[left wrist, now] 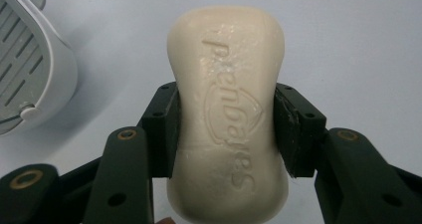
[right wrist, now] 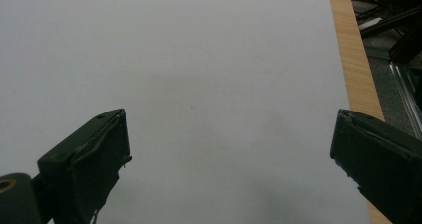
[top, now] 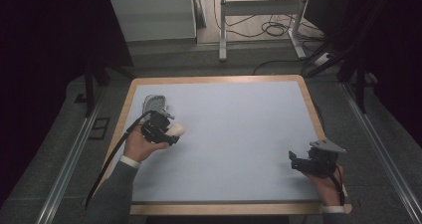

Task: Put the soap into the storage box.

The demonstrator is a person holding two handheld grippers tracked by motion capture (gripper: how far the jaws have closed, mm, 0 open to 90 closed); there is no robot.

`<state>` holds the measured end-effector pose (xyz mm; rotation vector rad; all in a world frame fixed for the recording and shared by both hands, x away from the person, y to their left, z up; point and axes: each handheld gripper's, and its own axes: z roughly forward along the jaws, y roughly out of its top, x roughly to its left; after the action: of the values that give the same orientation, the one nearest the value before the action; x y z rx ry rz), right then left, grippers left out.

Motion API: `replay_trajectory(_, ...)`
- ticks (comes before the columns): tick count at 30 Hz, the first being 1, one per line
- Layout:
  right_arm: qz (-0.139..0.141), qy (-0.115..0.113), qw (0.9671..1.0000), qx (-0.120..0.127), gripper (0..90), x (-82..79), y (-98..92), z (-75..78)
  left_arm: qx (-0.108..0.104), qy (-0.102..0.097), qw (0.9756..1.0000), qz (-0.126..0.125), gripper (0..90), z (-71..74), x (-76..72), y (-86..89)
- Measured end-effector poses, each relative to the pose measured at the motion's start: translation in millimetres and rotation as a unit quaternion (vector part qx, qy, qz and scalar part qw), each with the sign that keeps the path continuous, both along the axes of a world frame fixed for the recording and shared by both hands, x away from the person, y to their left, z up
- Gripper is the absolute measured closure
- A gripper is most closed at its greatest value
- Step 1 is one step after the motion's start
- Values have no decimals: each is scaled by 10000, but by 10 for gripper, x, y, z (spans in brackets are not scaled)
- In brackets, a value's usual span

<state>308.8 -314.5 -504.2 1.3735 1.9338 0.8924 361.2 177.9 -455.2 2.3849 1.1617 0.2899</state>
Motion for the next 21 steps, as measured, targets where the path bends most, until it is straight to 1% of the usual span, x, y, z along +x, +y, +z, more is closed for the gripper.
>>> replay_trajectory(4, -9, 0, 10000, -3, 20, -1, -3, -1, -5, -31, 10000, 37, 496, 0, 20, 13)
replay_trajectory(8, -16, 1, 10000, -5, 21, 0, -6, -2, -30, -41, 10000, 22, 496, 5, 36, 25)
replay_trajectory(10, -16, 3, 10000, -7, 21, 1, -9, -4, 4, -48, 10000, 20, 496, 15, 50, 37)
replay_trajectory(19, -36, 12, 10000, -17, 21, 4, -18, -9, 34, -53, 9999, 112, 496, 35, 127, 96)
replay_trajectory(21, -41, 8, 10000, -15, 22, 2, -21, -7, 33, -81, 9998, 165, 496, 45, 151, 121)
